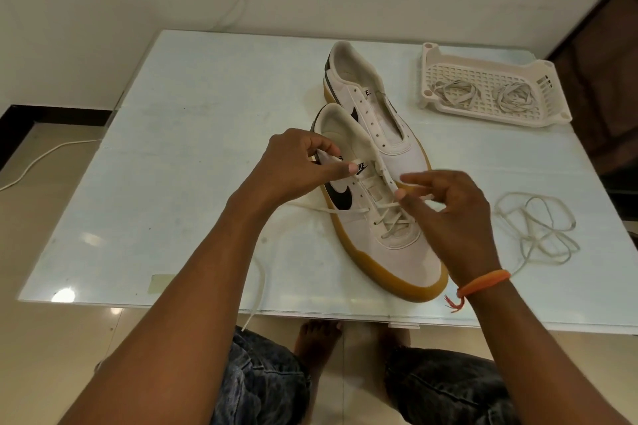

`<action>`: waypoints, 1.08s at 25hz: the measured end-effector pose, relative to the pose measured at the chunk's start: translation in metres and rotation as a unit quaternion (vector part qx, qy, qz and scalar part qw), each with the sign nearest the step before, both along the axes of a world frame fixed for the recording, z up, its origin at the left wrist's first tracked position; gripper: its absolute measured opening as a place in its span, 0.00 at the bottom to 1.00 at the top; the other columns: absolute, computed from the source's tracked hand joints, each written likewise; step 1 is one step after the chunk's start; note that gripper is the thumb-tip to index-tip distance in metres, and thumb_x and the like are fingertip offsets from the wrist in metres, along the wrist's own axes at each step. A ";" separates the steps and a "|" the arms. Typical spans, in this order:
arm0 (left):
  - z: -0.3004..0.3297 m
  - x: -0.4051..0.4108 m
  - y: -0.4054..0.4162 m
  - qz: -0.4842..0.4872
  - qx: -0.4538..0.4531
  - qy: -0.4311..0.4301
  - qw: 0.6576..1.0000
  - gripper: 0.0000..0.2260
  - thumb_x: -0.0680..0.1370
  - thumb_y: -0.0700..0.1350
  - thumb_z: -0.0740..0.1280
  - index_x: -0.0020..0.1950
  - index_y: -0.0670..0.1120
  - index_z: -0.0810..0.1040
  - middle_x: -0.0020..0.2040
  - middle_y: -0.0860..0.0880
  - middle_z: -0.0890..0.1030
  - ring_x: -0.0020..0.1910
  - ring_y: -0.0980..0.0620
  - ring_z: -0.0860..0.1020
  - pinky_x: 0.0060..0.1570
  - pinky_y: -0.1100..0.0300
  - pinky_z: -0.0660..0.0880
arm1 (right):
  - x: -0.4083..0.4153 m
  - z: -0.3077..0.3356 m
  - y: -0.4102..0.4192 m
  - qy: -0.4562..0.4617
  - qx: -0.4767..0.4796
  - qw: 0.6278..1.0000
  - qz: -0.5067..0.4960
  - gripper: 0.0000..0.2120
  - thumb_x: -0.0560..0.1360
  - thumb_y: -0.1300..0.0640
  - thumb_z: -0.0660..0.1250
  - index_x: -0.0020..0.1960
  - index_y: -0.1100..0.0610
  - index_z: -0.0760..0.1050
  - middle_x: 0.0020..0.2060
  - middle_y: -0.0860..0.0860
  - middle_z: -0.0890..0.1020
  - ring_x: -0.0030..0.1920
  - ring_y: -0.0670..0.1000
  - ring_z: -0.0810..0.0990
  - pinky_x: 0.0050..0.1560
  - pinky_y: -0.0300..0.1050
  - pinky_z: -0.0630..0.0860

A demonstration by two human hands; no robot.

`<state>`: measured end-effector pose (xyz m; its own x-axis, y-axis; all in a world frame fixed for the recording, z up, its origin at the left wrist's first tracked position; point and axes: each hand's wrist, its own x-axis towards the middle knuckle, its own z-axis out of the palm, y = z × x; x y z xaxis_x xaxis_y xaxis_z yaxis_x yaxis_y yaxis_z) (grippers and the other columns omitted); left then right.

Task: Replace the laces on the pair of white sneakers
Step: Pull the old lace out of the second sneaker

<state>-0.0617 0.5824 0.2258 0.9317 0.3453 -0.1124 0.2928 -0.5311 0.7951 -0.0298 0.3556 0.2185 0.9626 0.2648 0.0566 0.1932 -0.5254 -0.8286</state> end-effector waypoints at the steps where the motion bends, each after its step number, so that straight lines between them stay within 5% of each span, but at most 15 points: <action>1: -0.001 0.000 -0.002 0.000 0.012 0.000 1.000 0.19 0.65 0.62 0.76 0.49 0.53 0.84 0.48 0.55 0.84 0.51 0.59 0.80 0.44 0.70 0.73 | -0.002 0.002 0.003 -0.065 -0.066 0.994 0.051 0.13 0.71 0.53 0.75 0.55 0.51 0.82 0.60 0.51 0.75 0.57 0.50 0.77 0.50 0.47 0.78; 4: -0.001 0.002 -0.006 0.001 0.038 -0.007 0.999 0.20 0.65 0.61 0.77 0.51 0.50 0.84 0.49 0.54 0.84 0.50 0.57 0.80 0.42 0.72 0.71 | -0.005 0.000 0.010 -0.117 -0.225 0.956 0.147 0.08 0.74 0.55 0.72 0.53 0.51 0.83 0.68 0.50 0.67 0.61 0.52 0.75 0.45 0.44 0.76; 9: -0.003 0.004 -0.003 0.001 0.035 -0.004 0.999 0.19 0.64 0.61 0.78 0.48 0.52 0.84 0.48 0.55 0.84 0.50 0.58 0.80 0.41 0.71 0.70 | -0.002 -0.002 0.016 -0.101 -0.272 0.948 0.132 0.05 0.77 0.56 0.68 0.50 0.57 0.80 0.60 0.51 0.70 0.42 0.49 0.76 0.41 0.36 0.74; 12: -0.004 0.004 0.000 0.003 0.005 0.009 1.000 0.19 0.63 0.62 0.78 0.47 0.53 0.84 0.50 0.56 0.84 0.53 0.59 0.79 0.43 0.70 0.71 | 0.008 -0.001 0.003 -0.037 -0.144 0.984 0.095 0.04 0.79 0.58 0.65 0.46 0.52 0.77 0.57 0.52 0.71 0.48 0.47 0.75 0.48 0.33 0.74; 14: -0.004 0.004 0.001 0.005 -0.001 0.011 1.000 0.18 0.62 0.61 0.79 0.47 0.53 0.83 0.50 0.56 0.84 0.53 0.59 0.80 0.43 0.70 0.71 | 0.014 0.003 -0.008 0.111 0.065 0.991 0.030 0.09 0.80 0.57 0.65 0.43 0.47 0.78 0.54 0.54 0.78 0.53 0.50 0.79 0.57 0.49 0.78; 16: -0.003 0.004 0.000 0.006 0.002 0.007 1.000 0.17 0.63 0.60 0.79 0.46 0.53 0.83 0.48 0.56 0.84 0.52 0.59 0.80 0.42 0.70 0.71 | 0.014 0.006 -0.010 0.188 0.157 0.969 -0.015 0.06 0.79 0.57 0.66 0.46 0.50 0.79 0.54 0.55 0.80 0.54 0.52 0.81 0.58 0.57 0.79; 18: -0.004 0.005 -0.002 0.005 0.011 0.005 1.000 0.17 0.63 0.60 0.78 0.45 0.53 0.83 0.48 0.56 0.84 0.52 0.58 0.80 0.42 0.69 0.71 | 0.010 0.005 -0.008 0.041 0.040 0.998 0.001 0.06 0.76 0.59 0.69 0.52 0.52 0.79 0.60 0.54 0.74 0.57 0.46 0.76 0.58 0.43 0.77; 20: -0.004 0.005 -0.002 0.003 0.017 0.004 1.000 0.16 0.64 0.60 0.78 0.45 0.53 0.83 0.48 0.55 0.84 0.52 0.58 0.80 0.43 0.69 0.73 | 0.004 0.004 0.000 -0.124 -0.080 0.986 0.081 0.12 0.74 0.58 0.71 0.57 0.52 0.79 0.66 0.55 0.67 0.63 0.45 0.67 0.53 0.32 0.70; 24: -0.004 0.004 -0.002 -0.001 0.021 0.001 1.000 0.17 0.65 0.59 0.78 0.47 0.53 0.84 0.48 0.55 0.84 0.52 0.58 0.80 0.44 0.68 0.74 | -0.005 0.000 0.014 -0.126 -0.259 0.943 0.169 0.09 0.76 0.52 0.68 0.55 0.51 0.82 0.73 0.53 0.63 0.70 0.55 0.66 0.45 0.42 0.75; 27: -0.004 0.004 -0.002 0.003 0.017 0.003 1.000 0.16 0.64 0.60 0.78 0.46 0.53 0.83 0.47 0.56 0.84 0.52 0.58 0.80 0.42 0.69 0.72 | -0.003 0.001 0.016 -0.111 -0.270 0.939 0.180 0.08 0.78 0.51 0.67 0.53 0.53 0.81 0.71 0.50 0.65 0.59 0.52 0.76 0.37 0.33 0.65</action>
